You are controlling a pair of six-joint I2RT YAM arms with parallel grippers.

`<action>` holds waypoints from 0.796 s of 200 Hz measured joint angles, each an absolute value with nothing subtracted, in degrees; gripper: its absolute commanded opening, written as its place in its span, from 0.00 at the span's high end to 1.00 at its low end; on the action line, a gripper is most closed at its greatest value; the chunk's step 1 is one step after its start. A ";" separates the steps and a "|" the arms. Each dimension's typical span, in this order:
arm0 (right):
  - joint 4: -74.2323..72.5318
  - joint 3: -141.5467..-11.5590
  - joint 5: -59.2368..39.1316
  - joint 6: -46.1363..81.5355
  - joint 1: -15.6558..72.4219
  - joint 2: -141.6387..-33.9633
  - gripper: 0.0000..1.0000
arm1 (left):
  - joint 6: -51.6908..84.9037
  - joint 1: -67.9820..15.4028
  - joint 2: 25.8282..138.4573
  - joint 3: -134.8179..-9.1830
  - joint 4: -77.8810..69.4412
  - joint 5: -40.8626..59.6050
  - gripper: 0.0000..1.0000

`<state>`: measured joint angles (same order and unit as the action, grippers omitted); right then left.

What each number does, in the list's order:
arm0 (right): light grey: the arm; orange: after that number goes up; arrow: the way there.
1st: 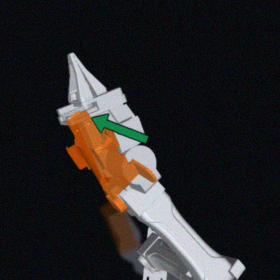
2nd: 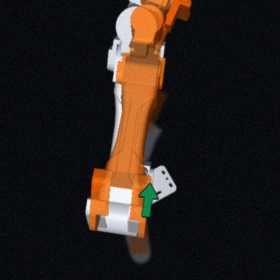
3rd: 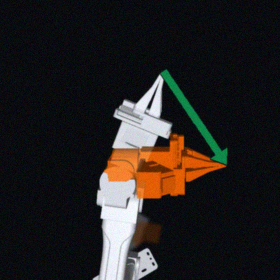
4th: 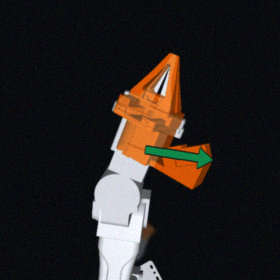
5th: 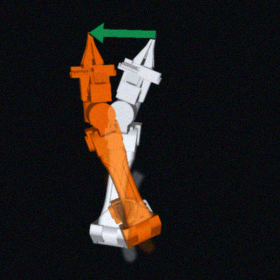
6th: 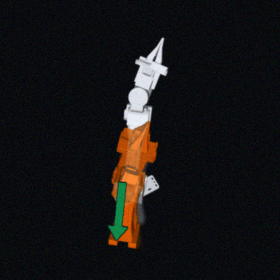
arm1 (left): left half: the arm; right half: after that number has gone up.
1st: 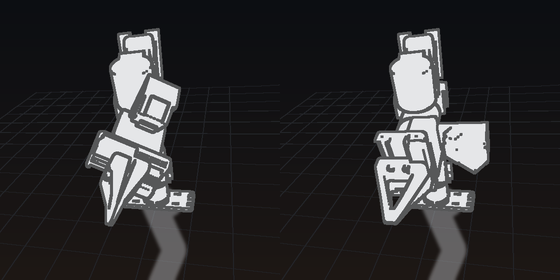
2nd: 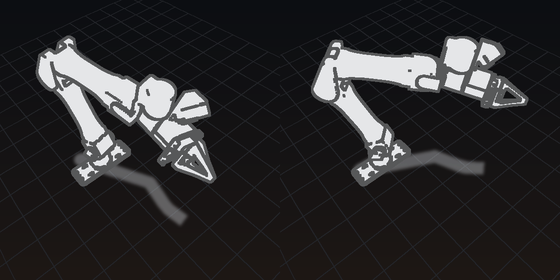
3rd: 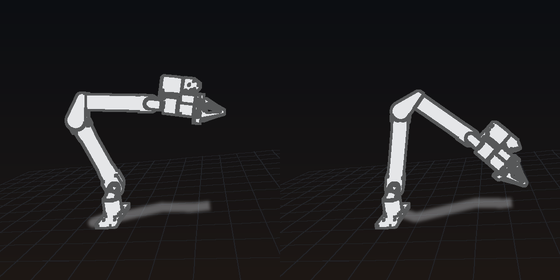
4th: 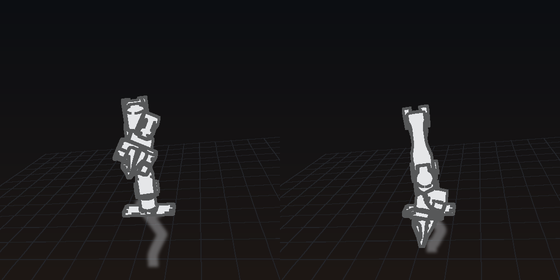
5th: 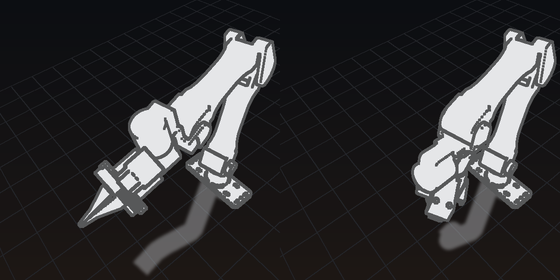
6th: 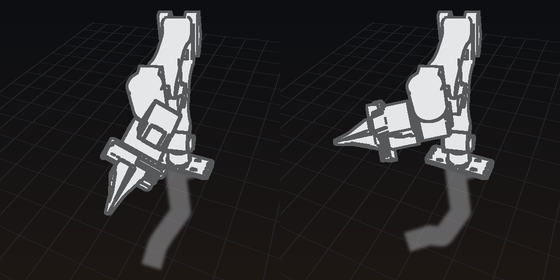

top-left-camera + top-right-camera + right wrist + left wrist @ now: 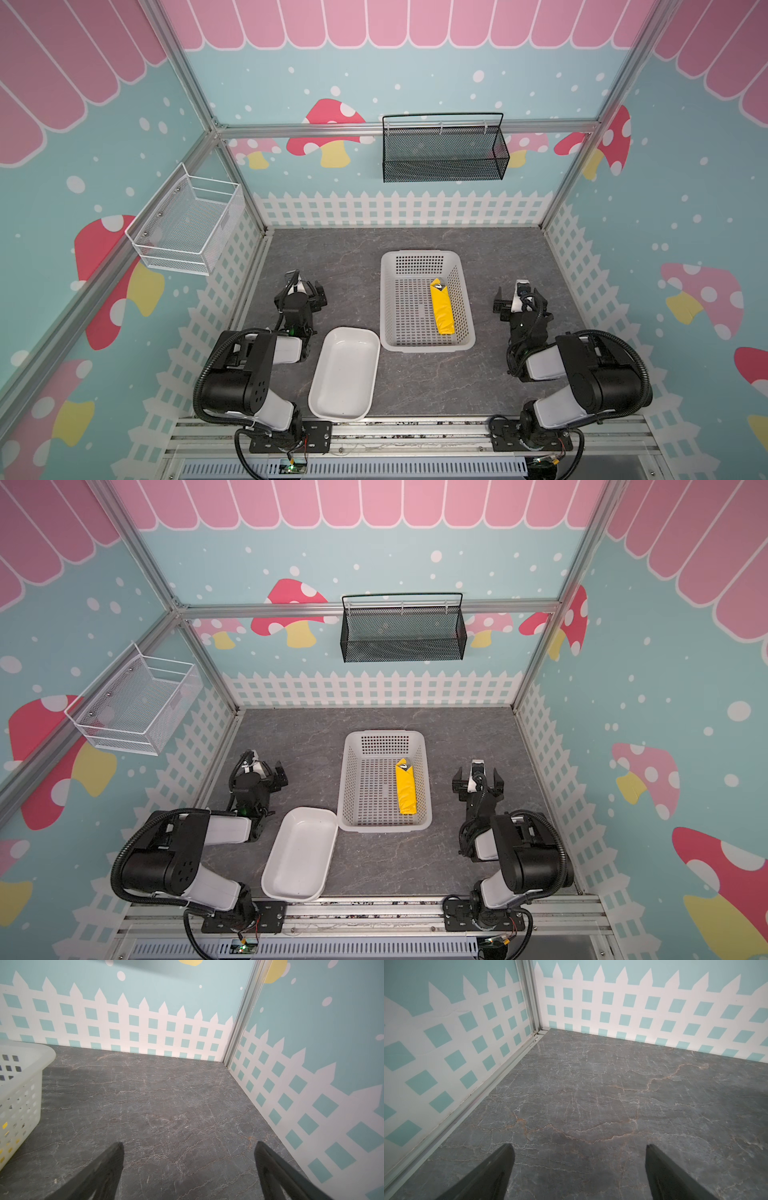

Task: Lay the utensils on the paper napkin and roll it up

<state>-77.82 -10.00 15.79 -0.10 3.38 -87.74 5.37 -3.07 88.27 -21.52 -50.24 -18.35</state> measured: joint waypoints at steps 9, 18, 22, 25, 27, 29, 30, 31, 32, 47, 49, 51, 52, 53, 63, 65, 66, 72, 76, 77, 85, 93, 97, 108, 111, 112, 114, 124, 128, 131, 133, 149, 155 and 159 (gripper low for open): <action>-77.82 -10.00 15.81 -0.10 3.38 -87.74 0.01 | 5.34 -3.07 88.29 -21.52 -50.28 -18.37 0.00; -77.82 -10.00 15.81 -0.10 3.38 -87.74 0.01 | 5.34 -3.07 88.29 -21.52 -50.48 -18.35 0.00; -77.82 -10.02 15.81 -0.10 3.38 -87.74 0.01 | 5.37 -3.07 88.29 -21.52 -50.54 -18.35 0.00; -77.82 -10.00 15.81 -0.10 3.38 -87.74 0.01 | 5.34 -3.07 88.29 -21.52 -50.61 -18.35 0.00; -77.82 -10.00 15.81 -0.10 3.38 -87.74 0.01 | 5.37 -3.07 88.29 -21.52 -50.63 -18.35 0.00; -77.82 -10.00 15.81 -0.10 3.38 -87.74 0.01 | 5.34 -3.07 88.29 -21.52 -50.65 -18.37 0.00; -77.82 -10.00 15.81 -0.10 3.38 -87.74 0.01 | 5.34 -3.07 88.29 -21.52 -50.65 -18.37 0.00; -77.82 -10.00 15.81 -0.10 3.38 -87.74 0.01 | 5.34 -3.07 88.29 -21.52 -50.65 -18.35 0.00; -77.82 -10.00 15.81 -0.10 3.38 -87.74 0.01 | 5.34 -3.07 88.29 -21.52 -50.65 -18.35 0.00; -77.82 -10.00 15.84 -0.10 3.38 -87.74 0.01 | 5.34 -3.07 88.29 -21.52 -50.85 -18.35 0.00; -77.82 -10.00 15.84 -0.10 3.38 -87.74 0.01 | 5.34 -3.07 88.29 -21.52 -50.85 -18.35 0.00; -77.82 -10.00 15.81 -0.10 3.38 -87.74 0.01 | 5.34 -3.07 88.29 -21.52 -50.87 -18.35 0.00; -77.82 -10.00 15.84 -0.10 3.38 -87.74 0.01 | 5.34 -3.07 88.29 -21.52 -50.87 -18.35 0.00; -77.82 -10.00 15.84 -0.10 3.38 -87.74 0.01 | 5.34 -3.07 88.29 -21.52 -50.87 -18.35 0.00; -77.82 -10.00 15.84 -0.10 3.38 -87.74 0.01 | 5.34 -3.07 88.29 -21.52 -50.89 -18.35 0.00; -77.82 -10.00 15.81 -0.10 3.38 -87.74 0.01 | 5.34 -3.07 88.29 -21.52 -50.89 -18.37 0.00; -77.82 -10.00 15.81 -0.10 3.38 -87.74 0.01 | 5.34 -3.07 88.29 -21.52 -50.89 -18.35 0.00; -77.82 -10.00 15.84 -0.10 3.38 -87.74 0.01 | 5.34 -3.07 88.29 -21.52 -50.89 -18.35 0.00; -77.82 -10.00 15.84 -0.10 3.38 -87.74 0.01 | 5.34 -3.07 88.29 -21.52 -50.92 -18.35 0.00; -77.82 -10.00 15.84 -0.10 3.38 -87.74 0.01 | 5.34 -3.07 88.29 -21.52 -50.89 -18.35 0.00; -77.82 -10.00 15.84 -0.10 3.38 -87.74 0.01 | 5.34 -3.07 88.29 -21.52 -50.92 -18.37 0.00; -77.82 -10.00 15.84 -0.10 3.38 -87.74 0.01 | 5.34 -3.07 88.29 -21.52 -50.92 -18.35 0.00; -77.82 -10.00 15.84 -0.10 3.38 -87.74 0.01 | 5.34 -3.07 88.29 -21.52 -50.92 -18.35 0.00; -77.82 -10.00 15.84 -0.10 3.38 -87.74 0.01 | 5.34 -3.07 88.29 -21.52 -50.92 -18.35 0.00; -77.82 -10.00 15.84 -0.10 3.38 -87.74 0.01 | 5.34 -3.07 88.29 -21.52 -50.92 -18.35 0.00; -77.82 -10.00 15.84 -0.10 3.38 -87.74 0.01 | 5.34 -3.07 88.29 -21.52 -50.92 -18.37 0.00; -77.82 -10.00 15.84 -0.10 3.38 -87.74 0.01 | 5.34 -3.07 88.29 -21.52 -50.92 -18.37 0.00; -77.82 -10.00 15.84 -0.10 3.38 -87.74 0.01 | 5.34 -3.07 88.29 -21.52 -50.92 -18.35 0.00; -77.82 -10.00 15.84 -0.10 3.38 -87.74 0.01 | 5.34 -3.07 88.29 -21.52 -50.92 -18.35 0.00; -77.82 -10.00 15.84 -0.10 3.38 -87.74 0.01 | 5.34 -3.07 88.29 -21.52 -50.92 -18.35 0.00; -77.82 -10.00 15.84 -0.10 3.38 -87.74 0.01 | 5.34 -3.07 88.29 -21.52 -50.92 -18.35 0.00; -77.82 -10.00 15.84 -0.10 3.38 -87.74 0.01 | 5.34 -3.07 88.29 -21.52 -50.92 -18.35 0.00; -77.82 -10.00 15.84 -0.10 3.38 -87.74 0.01 | 5.34 -3.07 88.29 -21.52 -50.94 -18.37 0.00; -77.82 -10.00 15.84 -0.10 3.38 -87.74 0.01 | 5.34 -3.07 88.29 -21.52 -50.94 -18.35 0.00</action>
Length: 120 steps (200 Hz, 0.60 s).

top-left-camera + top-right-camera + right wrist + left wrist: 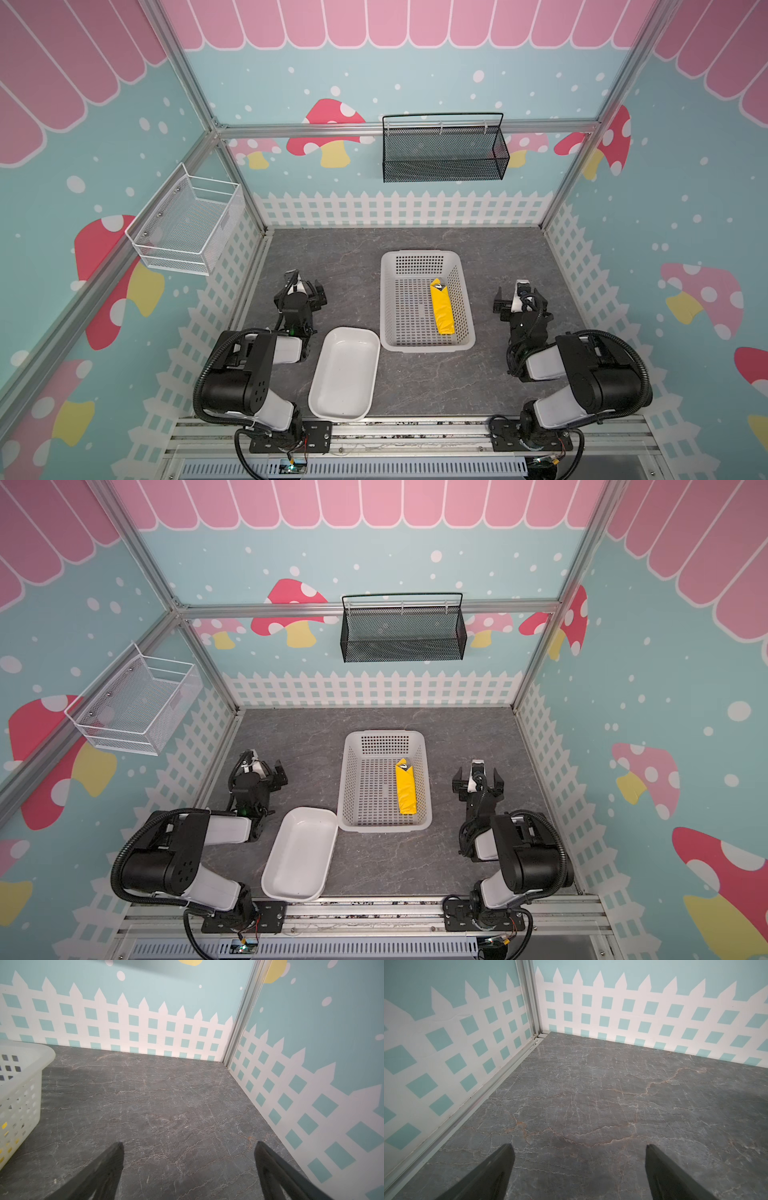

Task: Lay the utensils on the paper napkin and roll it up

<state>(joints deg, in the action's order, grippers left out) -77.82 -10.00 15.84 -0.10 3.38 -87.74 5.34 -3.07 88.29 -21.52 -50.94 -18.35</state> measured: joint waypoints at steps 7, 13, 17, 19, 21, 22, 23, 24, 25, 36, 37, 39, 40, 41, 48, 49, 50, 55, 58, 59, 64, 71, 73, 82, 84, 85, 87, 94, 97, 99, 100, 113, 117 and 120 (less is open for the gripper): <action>-77.82 -10.00 15.84 -0.10 3.38 -87.74 0.01 | 5.34 -3.07 88.29 -21.52 -50.94 -18.35 0.00; -77.82 -10.00 15.84 -0.10 3.38 -87.74 0.01 | 5.34 -3.07 88.29 -21.52 -50.94 -18.35 0.00; -77.84 -10.00 15.84 -0.10 3.38 -87.74 0.01 | 5.34 -3.07 88.29 -21.52 -50.94 -18.37 0.00; -77.82 -10.00 15.84 -0.10 3.38 -87.74 0.01 | 5.34 -3.07 88.29 -21.52 -50.94 -18.35 0.00; -77.82 -10.00 15.84 -0.10 3.38 -87.74 0.01 | 5.34 -3.07 88.29 -21.52 -50.94 -18.35 0.00; -77.82 -10.00 15.84 -0.10 3.38 -87.74 0.01 | 5.34 -3.07 88.29 -21.52 -50.94 -18.35 0.00; -77.82 -10.00 15.81 -0.10 3.38 -87.74 0.01 | 5.34 -3.07 88.29 -21.52 -50.94 -18.35 0.00; -77.82 -10.00 15.81 -0.10 3.38 -87.74 0.01 | 5.34 -3.07 88.29 -21.52 -50.94 -18.37 0.00; -77.82 -10.00 15.81 -0.10 3.38 -87.74 0.01 | 5.34 -3.07 88.29 -21.52 -50.94 -18.35 0.00; -77.82 -10.00 15.38 -0.16 3.38 -87.74 0.01 | 5.34 -3.07 88.29 -21.52 -50.92 -18.35 0.00; -77.82 -10.00 15.33 -0.16 3.38 -87.74 0.01 | 5.34 -3.07 88.29 -21.52 -50.94 -18.35 0.00; -77.82 -10.00 15.22 -0.19 3.38 -87.74 0.01 | 5.34 -3.07 88.29 -21.52 -50.94 -18.35 0.00; -77.82 -10.00 15.09 -0.21 3.38 -87.74 0.01 | 5.34 -3.07 88.29 -21.52 -50.94 -18.35 0.00; -77.82 -10.00 15.07 -0.21 3.38 -87.74 0.01 | 5.34 -3.07 88.29 -21.52 -50.94 -18.35 0.00; -77.82 -10.00 14.66 -0.27 3.38 -87.74 0.01 | 5.34 -3.07 88.29 -21.52 -50.94 -18.35 0.00; -77.82 -10.00 14.57 -0.27 3.38 -87.74 0.01 | 5.34 -3.07 88.29 -21.52 -50.94 -18.35 0.00; -77.82 -10.00 14.52 -0.30 3.38 -87.74 0.01 | 5.34 -3.07 88.29 -21.52 -50.94 -18.35 0.00; -77.82 -10.00 14.28 -0.36 3.38 -87.74 0.01 | 5.34 -3.07 88.29 -21.52 -50.94 -18.37 0.00; -77.82 -10.00 14.17 -0.38 3.38 -87.74 0.01 | 5.34 -3.07 88.29 -21.52 -50.94 -18.35 0.00; -77.82 -10.00 14.11 -0.36 3.38 -87.74 0.01 | 5.34 -3.07 88.29 -21.52 -50.94 -18.35 0.00; -77.82 -10.00 14.04 -0.38 3.38 -87.74 0.01 | 5.34 -3.07 88.29 -21.52 -50.94 -18.35 0.00; -77.84 -10.00 14.28 -0.32 3.38 -87.74 0.01 | 5.34 -3.07 88.29 -21.52 -50.94 -18.35 0.00; -77.84 -10.00 14.44 -0.25 3.38 -87.74 0.01 | 5.34 -3.07 88.29 -21.52 -50.94 -18.35 0.00; -77.82 -10.00 14.79 0.30 3.14 -87.74 0.01 | 5.34 -3.07 88.29 -21.52 -50.94 -18.35 0.00; -77.82 -9.98 14.81 0.36 3.03 -87.74 0.01 | 5.34 -3.07 88.29 -21.52 -50.94 -18.35 0.00; -77.82 -9.98 14.79 0.51 2.94 -87.74 0.01 | 5.34 -3.07 88.29 -21.52 -50.94 -18.35 0.00; -77.82 -9.98 14.81 0.71 2.83 -87.74 0.01 | 5.34 -3.07 88.29 -21.52 -50.94 -18.35 0.00; -77.82 -9.89 14.83 1.23 2.20 -87.72 0.01 | 5.34 -3.07 88.29 -21.52 -50.94 -18.35 0.00; -77.82 -9.87 14.92 1.39 1.93 -87.72 0.01 | 5.34 -3.07 88.29 -21.52 -50.94 -18.35 0.00; -77.82 -9.85 14.92 1.45 1.76 -87.72 0.01 | 5.34 -3.07 88.29 -21.52 -50.94 -18.37 0.00; -77.82 -9.82 14.96 1.52 1.67 -87.72 0.01 | 5.34 -3.07 88.29 -21.52 -50.94 -18.35 0.00; -77.78 -9.82 11.88 0.89 0.71 -87.72 0.01 | 5.34 -3.07 88.29 -21.52 -50.94 -18.35 0.00; -77.76 -9.82 10.24 0.49 0.62 -87.68 0.01 | 5.34 -3.07 88.29 -21.52 -50.94 -18.37 0.00; -77.71 -9.82 8.88 0.05 0.62 -87.68 0.01 | 5.34 -3.07 88.29 -21.52 -50.94 -18.37 0.00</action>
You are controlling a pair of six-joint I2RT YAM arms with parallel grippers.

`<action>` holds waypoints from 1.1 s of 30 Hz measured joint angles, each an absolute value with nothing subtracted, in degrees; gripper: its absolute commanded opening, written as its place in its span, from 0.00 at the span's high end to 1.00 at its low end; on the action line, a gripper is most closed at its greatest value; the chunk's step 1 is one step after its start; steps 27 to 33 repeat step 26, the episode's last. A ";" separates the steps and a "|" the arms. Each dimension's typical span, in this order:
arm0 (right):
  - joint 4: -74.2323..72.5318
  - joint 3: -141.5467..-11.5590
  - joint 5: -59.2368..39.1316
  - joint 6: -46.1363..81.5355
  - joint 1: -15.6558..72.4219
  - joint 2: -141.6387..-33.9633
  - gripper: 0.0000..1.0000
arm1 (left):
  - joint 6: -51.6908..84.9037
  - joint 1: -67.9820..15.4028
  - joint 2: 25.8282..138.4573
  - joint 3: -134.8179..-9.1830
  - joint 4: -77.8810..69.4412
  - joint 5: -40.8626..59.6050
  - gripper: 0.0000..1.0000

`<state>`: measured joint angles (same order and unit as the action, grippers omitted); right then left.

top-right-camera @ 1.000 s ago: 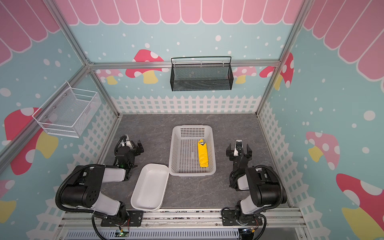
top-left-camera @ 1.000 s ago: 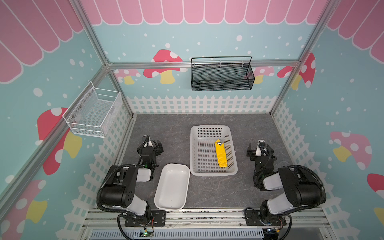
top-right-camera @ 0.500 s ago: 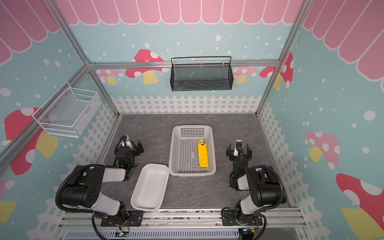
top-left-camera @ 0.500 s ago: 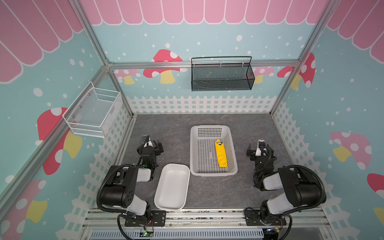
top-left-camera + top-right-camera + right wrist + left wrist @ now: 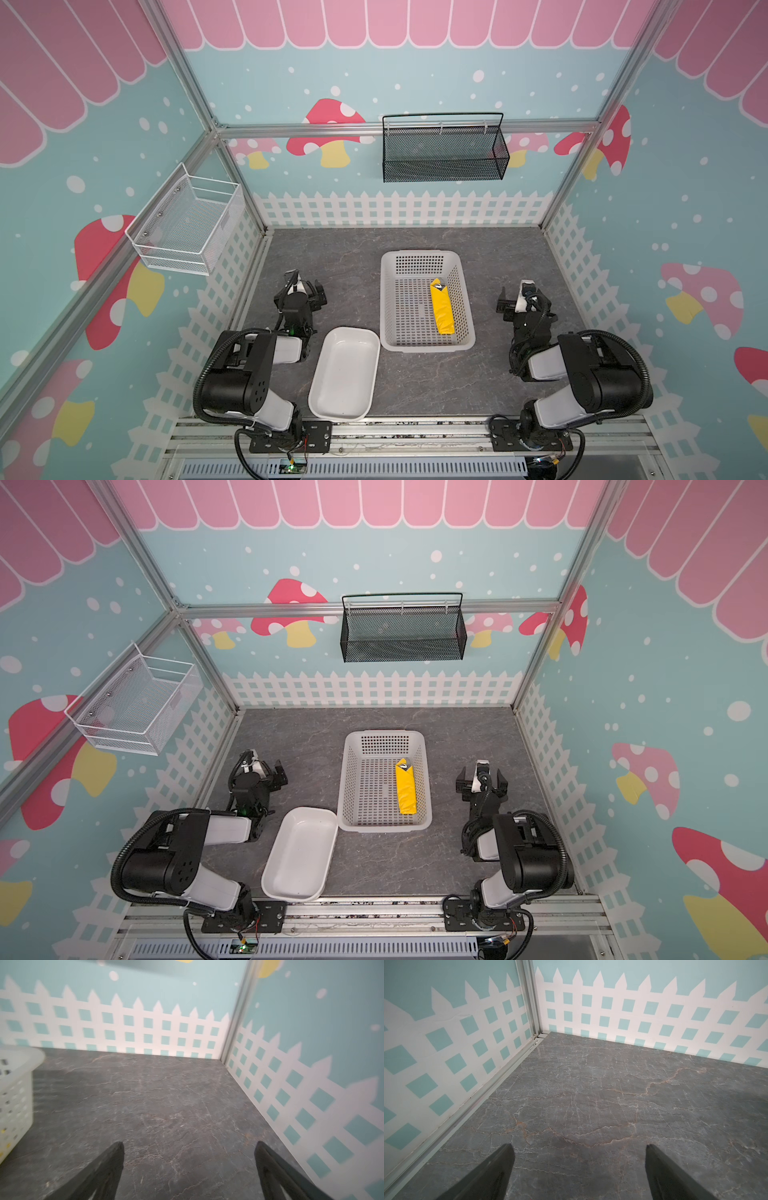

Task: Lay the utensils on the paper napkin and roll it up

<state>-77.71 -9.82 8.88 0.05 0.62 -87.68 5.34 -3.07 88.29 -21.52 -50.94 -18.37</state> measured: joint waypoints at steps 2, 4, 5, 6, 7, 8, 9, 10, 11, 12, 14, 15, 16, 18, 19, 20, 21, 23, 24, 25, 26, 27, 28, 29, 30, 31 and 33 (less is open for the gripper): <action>-78.28 -9.34 3.75 -0.99 0.58 -87.61 0.01 | 5.34 -3.07 88.29 -21.52 -50.98 -18.37 0.00; -78.30 -8.97 4.45 -0.38 0.58 -87.61 0.01 | 5.34 -3.07 88.29 -21.52 -51.07 -18.35 0.00; -78.35 -8.95 6.15 0.51 0.47 -87.61 0.01 | 5.34 -3.07 88.29 -21.52 -51.11 -18.35 0.00; -78.54 -8.86 7.57 1.06 0.36 -87.61 0.01 | 5.34 -3.07 88.29 -21.52 -51.16 -18.35 0.00; -78.54 -8.84 8.54 1.48 0.19 -87.61 0.00 | 5.34 -3.07 88.29 -21.52 -51.18 -18.35 0.00; -78.46 -8.86 8.14 1.41 -0.03 -87.61 0.01 | 5.34 -3.07 88.29 -21.52 -51.20 -18.35 0.00; -78.24 -8.97 6.11 0.67 -0.10 -87.61 0.01 | 5.34 -3.07 88.29 -21.52 -51.22 -18.35 0.00; -78.04 -9.04 4.10 0.01 -0.10 -87.59 0.00 | 5.34 -3.07 88.29 -21.52 -51.24 -18.35 0.00; -78.06 -9.02 2.55 -0.32 0.05 -87.59 0.01 | 5.34 -3.07 88.29 -21.52 -51.27 -18.35 0.00; -78.13 -9.02 1.98 -0.40 0.08 -87.59 0.01 | 5.34 -3.07 88.29 -21.52 -51.27 -18.37 0.00; -77.65 -9.19 1.91 -0.36 0.03 -87.59 0.01 | 5.34 -3.07 88.29 -21.52 -51.27 -18.35 0.00; -77.14 -9.50 1.96 -0.36 0.03 -87.59 0.01 | 5.34 -3.07 88.29 -21.52 -51.29 -18.35 0.00; -76.40 -10.07 2.04 -0.34 0.03 -87.59 0.01 | 5.34 -3.07 88.29 -21.52 -51.29 -18.35 0.00; -76.27 -10.59 2.09 -0.36 0.03 -87.59 0.01 | 5.34 -3.07 88.29 -21.52 -51.29 -18.35 0.00; -76.27 -10.63 2.09 -0.36 0.03 -87.59 0.01 | 5.34 -3.07 88.29 -21.52 -51.29 -18.35 0.00; -76.18 -10.63 2.07 -0.36 0.03 -87.59 0.01 | 5.34 -3.07 88.29 -21.52 -51.29 -18.35 0.00; -75.99 -10.66 2.04 -0.36 0.03 -87.59 0.01 | 5.34 -3.07 88.29 -21.52 -51.29 -18.35 0.00; -75.35 -10.92 2.00 -0.36 0.03 -87.59 0.01 | 5.34 -3.07 88.29 -21.52 -51.29 -18.35 0.00; -75.07 -11.00 2.00 -0.36 0.03 -87.59 0.01 | 5.34 -3.07 88.29 -21.52 -51.29 -18.35 0.00; -74.91 -11.07 1.98 -0.36 0.03 -87.59 0.01 | 5.34 -3.07 88.29 -21.52 -51.29 -18.35 0.00; -74.85 -11.07 1.96 -0.36 0.03 -87.59 0.01 | 5.34 -3.07 88.29 -21.52 -51.29 -18.35 0.00; -74.85 -11.07 1.96 -0.36 0.03 -87.59 0.01 | 5.34 -3.07 88.29 -21.52 -51.29 -18.35 0.00; -74.85 -11.07 1.96 -0.36 0.03 -87.59 0.01 | 5.34 -3.07 88.29 -21.52 -51.29 -18.35 0.00; -74.85 -11.07 1.96 -0.36 0.03 -87.59 0.01 | 5.34 -3.07 88.29 -21.52 -51.29 -18.35 0.00; -74.85 -11.07 1.96 -0.36 0.03 -87.59 0.01 | 5.34 -3.07 88.29 -21.52 -51.29 -18.35 0.00; -74.85 -11.07 1.96 -0.36 0.03 -87.59 0.01 | 5.34 -3.07 88.29 -21.52 -51.29 -18.35 0.00; -74.85 -11.07 1.96 -0.36 0.03 -87.59 0.01 | 5.34 -3.07 88.29 -21.52 -51.29 -18.35 0.00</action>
